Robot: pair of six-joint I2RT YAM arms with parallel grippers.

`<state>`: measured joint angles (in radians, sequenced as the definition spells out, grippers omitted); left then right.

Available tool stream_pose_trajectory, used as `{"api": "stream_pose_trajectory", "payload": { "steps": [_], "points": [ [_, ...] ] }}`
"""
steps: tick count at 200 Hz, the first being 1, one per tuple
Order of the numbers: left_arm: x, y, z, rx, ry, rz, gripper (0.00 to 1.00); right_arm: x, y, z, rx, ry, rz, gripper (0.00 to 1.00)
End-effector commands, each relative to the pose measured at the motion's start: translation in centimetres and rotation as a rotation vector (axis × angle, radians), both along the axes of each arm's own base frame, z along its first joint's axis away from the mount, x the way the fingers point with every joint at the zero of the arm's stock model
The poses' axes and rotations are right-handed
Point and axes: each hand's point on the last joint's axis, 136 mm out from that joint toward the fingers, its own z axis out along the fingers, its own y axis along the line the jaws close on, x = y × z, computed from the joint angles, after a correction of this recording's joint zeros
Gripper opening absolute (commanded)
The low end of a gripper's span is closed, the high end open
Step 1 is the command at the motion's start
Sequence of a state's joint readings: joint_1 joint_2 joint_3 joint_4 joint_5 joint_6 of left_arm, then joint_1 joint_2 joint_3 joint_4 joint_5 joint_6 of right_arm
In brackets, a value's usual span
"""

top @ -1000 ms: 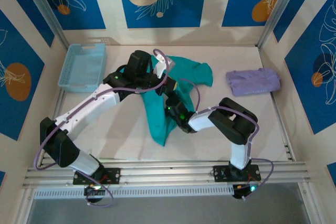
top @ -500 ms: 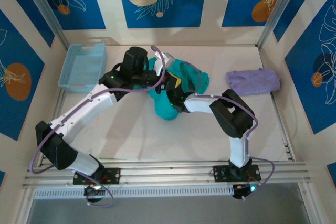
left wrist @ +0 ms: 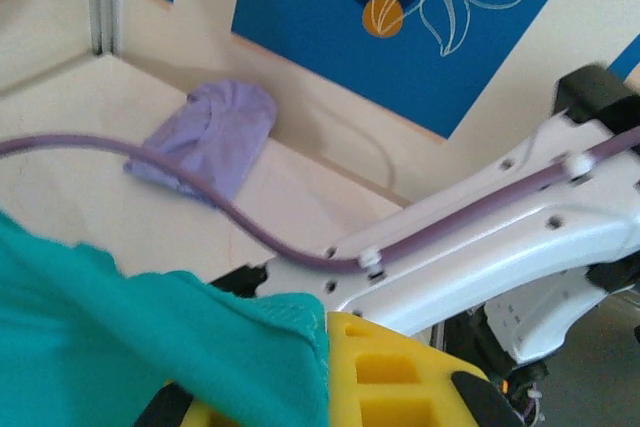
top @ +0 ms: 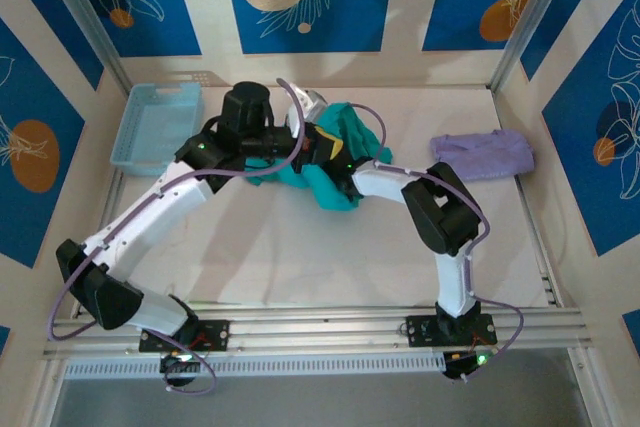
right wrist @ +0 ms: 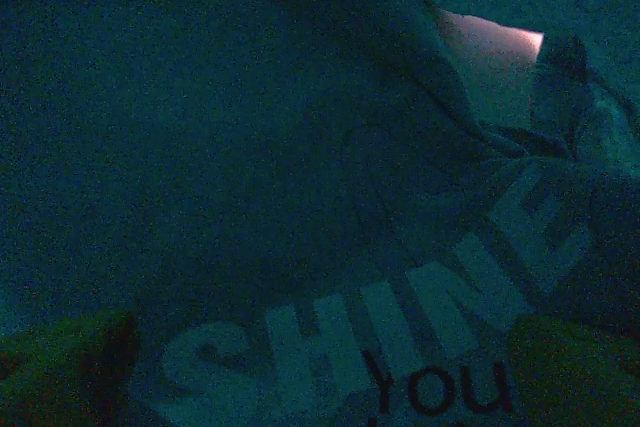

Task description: Fold the inside-out t-shirt

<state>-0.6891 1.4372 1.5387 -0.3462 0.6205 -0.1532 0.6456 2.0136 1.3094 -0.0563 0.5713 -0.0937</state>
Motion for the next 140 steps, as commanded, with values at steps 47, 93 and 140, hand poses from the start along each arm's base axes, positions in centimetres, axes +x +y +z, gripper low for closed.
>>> {"api": "stream_pose_trajectory", "payload": {
  "steps": [47,93,140],
  "points": [
    [-2.2,0.0,10.1,-0.176,-0.181,-0.087,0.00,-1.1,-1.7,-4.7,-0.035,0.247,-0.057,0.98],
    [3.6,3.0,8.8,-0.125,-0.201,0.236,0.00,-2.2,-2.0,-6.4,0.015,0.359,-0.050,0.53],
    [10.7,9.9,2.3,-0.015,-0.121,0.640,0.00,-3.2,-0.8,-2.5,0.168,0.311,0.026,0.00]
  ]
}}
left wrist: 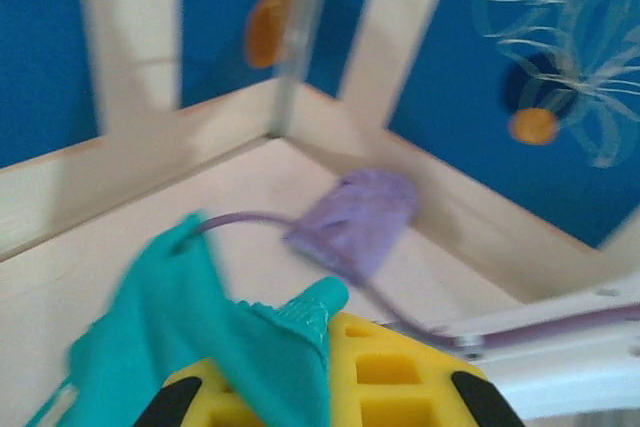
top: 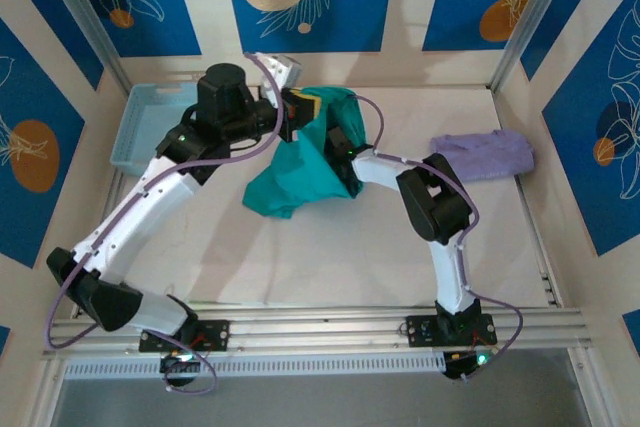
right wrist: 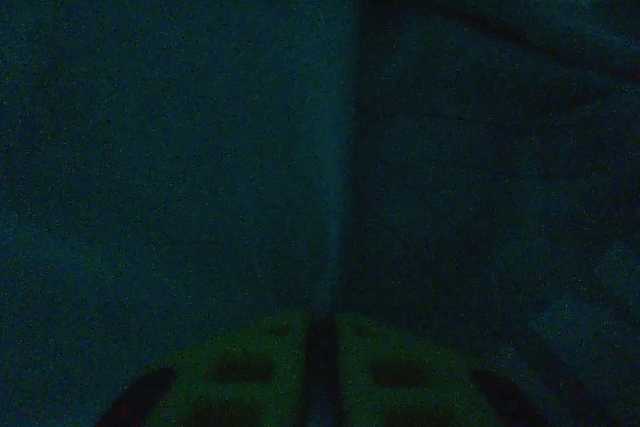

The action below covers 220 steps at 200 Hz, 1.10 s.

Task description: Fold the inside-out t-shirt

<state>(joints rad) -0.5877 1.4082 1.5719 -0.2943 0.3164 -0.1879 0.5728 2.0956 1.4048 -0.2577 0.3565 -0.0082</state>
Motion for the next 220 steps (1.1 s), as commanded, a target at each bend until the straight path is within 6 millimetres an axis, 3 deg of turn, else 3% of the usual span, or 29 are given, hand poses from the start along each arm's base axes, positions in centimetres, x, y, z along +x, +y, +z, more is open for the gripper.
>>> {"api": "stream_pose_trajectory", "payload": {
  "steps": [1,45,83,109,135,157,188,206,220],
  "points": [
    [3.4,4.5,-1.0,-0.009,-0.008,0.244,0.00,-2.1,0.2,1.8,0.093,0.038,0.032,0.00],
    [7.0,9.4,-8.1,0.056,0.113,0.445,0.00,-4.5,2.1,9.0,0.329,-0.067,0.139,0.00],
    [9.4,11.9,-13.2,0.132,0.193,0.545,0.00,-6.6,3.7,13.2,0.504,-0.108,0.218,0.00],
    [10.6,13.3,-15.8,0.134,0.249,0.587,0.00,-6.9,3.0,15.8,0.576,-0.160,0.234,0.00],
    [11.7,15.1,-18.7,0.134,0.310,0.635,0.00,-7.3,2.4,19.7,0.706,-0.194,0.272,0.00],
    [12.4,17.1,-22.5,0.157,0.395,0.694,0.00,-8.1,1.8,22.4,0.740,-0.252,0.311,0.00],
    [12.0,19.7,-29.0,0.196,0.536,0.762,0.00,-8.7,0.2,21.9,0.749,-0.266,0.293,0.00],
    [11.2,18.8,-31.3,0.202,0.597,0.710,0.21,-8.7,0.1,20.9,0.754,-0.241,0.282,0.00],
    [10.3,17.4,-31.3,0.176,0.607,0.656,0.37,-8.6,0.1,20.1,0.751,-0.222,0.276,0.00]
  ]
}}
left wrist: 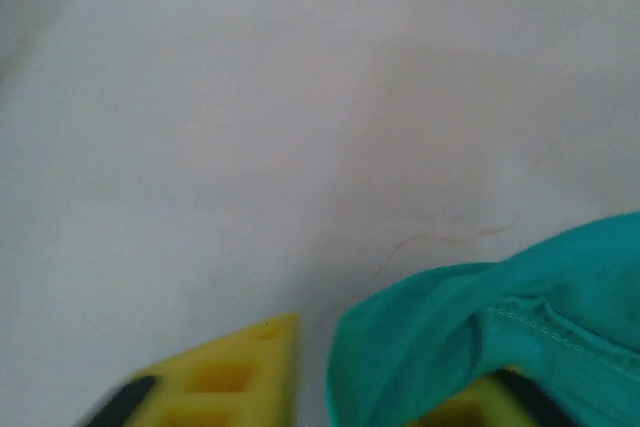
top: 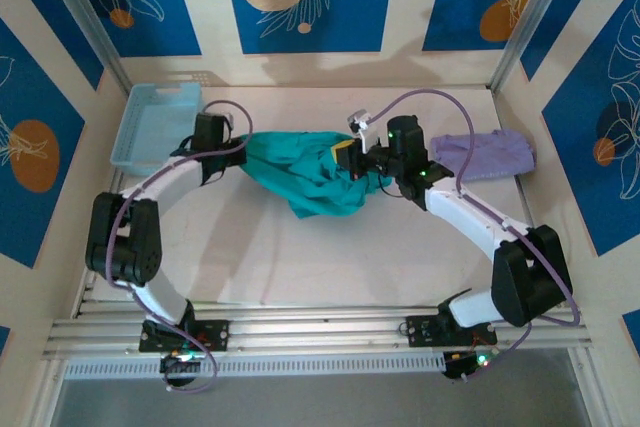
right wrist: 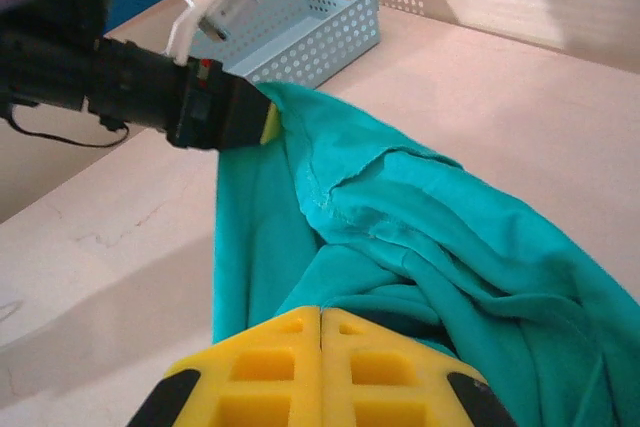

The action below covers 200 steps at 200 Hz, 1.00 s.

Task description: Fold the inside-out t-shirt

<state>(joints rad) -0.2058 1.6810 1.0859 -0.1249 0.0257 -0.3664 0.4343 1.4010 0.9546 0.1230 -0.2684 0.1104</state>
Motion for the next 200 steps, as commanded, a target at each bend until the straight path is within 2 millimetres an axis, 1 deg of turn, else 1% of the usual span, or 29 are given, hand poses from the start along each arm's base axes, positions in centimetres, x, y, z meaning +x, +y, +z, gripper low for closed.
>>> {"api": "stream_pose_trajectory", "payload": {
  "steps": [1,10,26,31,41,50,63,70,82,94,95,97,98,99,102,103,113,121,132,143,148,157,163,170,182,200],
  "points": [
    [-0.9,-1.6,-0.1,-0.074,0.000,-0.039,0.38,-0.4,0.3,-1.1,0.022,0.034,0.028,0.00],
    [-1.7,-2.4,0.5,-0.081,-0.018,-0.057,0.48,-0.3,0.3,-1.5,0.019,0.045,0.027,0.00],
    [-3.4,-4.0,2.5,-0.074,-0.078,-0.102,0.62,-0.2,0.3,-2.2,0.009,0.062,0.022,0.00],
    [-4.0,-4.6,3.3,-0.073,-0.097,-0.119,0.65,-0.1,0.3,-2.4,0.007,0.067,0.021,0.00],
    [-5.1,-6.4,4.3,-0.095,-0.127,-0.175,0.67,-0.1,0.4,-2.6,0.003,0.074,0.020,0.00],
    [-6.3,-8.7,5.1,-0.150,-0.142,-0.247,0.69,-0.1,0.4,-2.8,0.001,0.076,0.019,0.00],
    [-8.0,-12.5,5.7,-0.254,-0.129,-0.360,0.70,-0.1,0.5,-2.9,-0.004,0.079,0.014,0.00],
    [-8.9,-14.5,5.7,-0.301,-0.109,-0.418,0.70,0.0,0.4,-3.0,-0.006,0.079,0.009,0.00],
    [-9.8,-17.2,5.5,-0.361,-0.085,-0.489,0.70,0.1,0.5,-2.9,-0.006,0.080,0.004,0.00],
    [-10.0,-19.0,5.0,-0.392,-0.067,-0.529,0.67,0.2,0.5,-2.6,-0.001,0.079,0.000,0.00],
    [-10.0,-19.1,4.5,-0.390,-0.057,-0.529,0.67,0.2,0.5,-2.5,-0.001,0.076,-0.001,0.00],
    [-10.1,-19.3,4.4,-0.391,-0.054,-0.534,0.66,0.2,0.4,-2.4,-0.001,0.076,-0.001,0.00],
    [-10.0,-19.4,4.7,-0.393,-0.058,-0.536,0.66,0.2,0.5,-2.4,-0.002,0.076,-0.001,0.00],
    [-10.0,-19.5,4.2,-0.391,-0.047,-0.536,0.66,0.2,0.4,-2.4,-0.001,0.076,-0.002,0.00],
    [-9.9,-19.8,4.3,-0.393,-0.047,-0.542,0.64,0.2,0.5,-2.2,0.000,0.074,-0.003,0.00],
    [-9.9,-19.8,3.9,-0.390,-0.035,-0.540,0.63,0.2,0.5,-2.2,0.000,0.075,-0.003,0.00],
    [-9.6,-20.3,3.3,-0.392,-0.015,-0.551,0.55,0.3,0.4,-1.6,0.000,0.069,-0.009,0.00],
    [-9.3,-20.4,2.7,-0.385,-0.002,-0.544,0.44,0.2,0.2,-1.1,0.000,0.056,-0.016,0.00],
    [-8.5,-19.9,2.1,-0.366,0.007,-0.513,0.24,0.1,-0.1,0.0,-0.002,0.030,-0.024,0.00],
    [-7.5,-18.4,1.9,-0.366,0.001,-0.456,0.06,-0.1,-0.8,0.9,-0.015,0.002,-0.046,0.00],
    [-7.1,-17.5,1.9,-0.375,-0.004,-0.425,0.02,-0.2,-1.4,1.4,-0.019,-0.011,-0.058,0.00],
    [-6.3,-15.3,2.0,-0.395,-0.019,-0.361,0.00,-0.5,-2.3,2.1,-0.018,-0.028,-0.079,0.00],
    [-6.2,-14.1,2.0,-0.399,-0.028,-0.331,0.00,-0.8,-3.0,2.3,-0.014,-0.033,-0.093,0.00],
    [-6.1,-12.7,1.7,-0.389,-0.030,-0.292,0.00,-1.2,-3.6,2.4,-0.011,-0.037,-0.105,0.00],
    [-6.1,-10.7,0.6,-0.353,-0.022,-0.238,0.00,-1.9,-4.1,1.5,-0.014,-0.020,-0.118,0.00],
    [-6.5,-8.7,-2.0,-0.308,0.027,-0.184,0.00,-3.1,-4.3,-1.2,-0.030,0.036,-0.127,0.00]
  ]
}}
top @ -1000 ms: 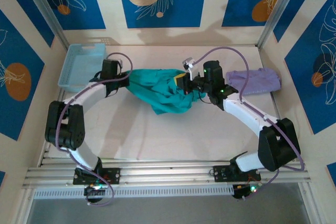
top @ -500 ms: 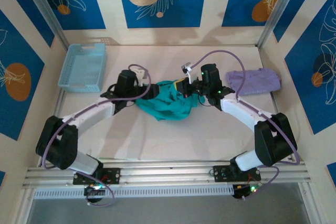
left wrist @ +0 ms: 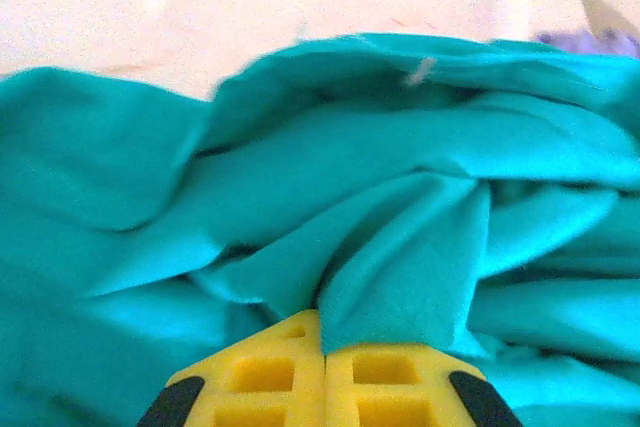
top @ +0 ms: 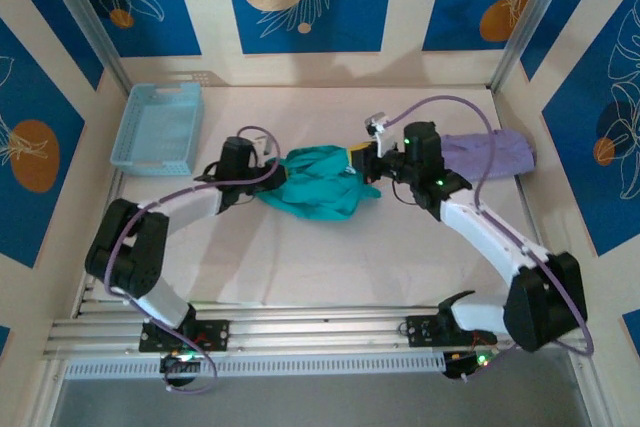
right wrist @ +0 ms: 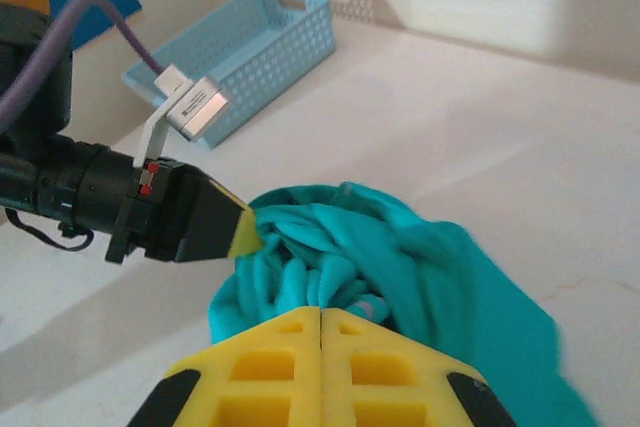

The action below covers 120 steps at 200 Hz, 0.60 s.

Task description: Fold the inside-out t-shirt

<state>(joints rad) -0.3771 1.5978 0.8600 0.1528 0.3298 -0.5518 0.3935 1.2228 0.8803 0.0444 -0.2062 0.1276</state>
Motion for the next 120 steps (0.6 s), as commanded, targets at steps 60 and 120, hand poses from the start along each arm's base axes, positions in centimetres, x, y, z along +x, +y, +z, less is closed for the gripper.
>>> {"api": "stream_pose_trajectory", "payload": {
  "steps": [60,120],
  "points": [
    [-1.2,2.2,-5.1,0.020,0.058,0.030,0.00,-5.5,-0.2,-13.0,-0.173,0.285,-0.037,0.00],
    [-1.5,1.6,-3.8,-0.005,0.028,-0.008,0.00,-6.6,1.1,-14.9,-0.342,0.301,-0.007,0.24]
  ]
}}
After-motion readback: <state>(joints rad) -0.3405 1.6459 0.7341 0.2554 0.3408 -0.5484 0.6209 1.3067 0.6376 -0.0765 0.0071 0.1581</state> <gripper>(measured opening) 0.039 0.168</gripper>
